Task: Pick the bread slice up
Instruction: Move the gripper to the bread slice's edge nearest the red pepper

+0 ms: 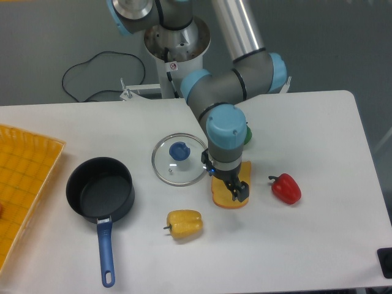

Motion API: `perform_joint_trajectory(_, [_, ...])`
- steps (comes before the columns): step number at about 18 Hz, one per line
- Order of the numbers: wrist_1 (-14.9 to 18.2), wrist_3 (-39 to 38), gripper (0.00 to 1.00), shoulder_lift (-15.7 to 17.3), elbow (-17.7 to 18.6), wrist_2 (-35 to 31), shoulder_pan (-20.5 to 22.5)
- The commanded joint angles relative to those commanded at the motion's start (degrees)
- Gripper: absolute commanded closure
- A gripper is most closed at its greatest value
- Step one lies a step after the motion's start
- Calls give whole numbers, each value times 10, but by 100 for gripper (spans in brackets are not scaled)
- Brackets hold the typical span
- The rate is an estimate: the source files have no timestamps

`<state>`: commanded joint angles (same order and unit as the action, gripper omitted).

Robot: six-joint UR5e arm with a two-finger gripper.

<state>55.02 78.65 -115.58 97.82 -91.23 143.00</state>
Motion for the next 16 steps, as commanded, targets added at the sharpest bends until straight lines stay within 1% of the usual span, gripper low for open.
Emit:
perform_joint_trajectory(4, [0, 58, 0, -3, 4, 2, 22])
perform_joint_trajectory(8, [-1, 129, 0, -7, 9, 0, 26])
perform_joint_trajectory(11, [-2, 149, 0, -10, 9, 4, 32])
perform_joint_trajectory(13, [-4, 164, 0, -21, 7, 4, 32])
perform_joint_trajectory(16, [-7, 184, 0, -25, 7, 11, 33])
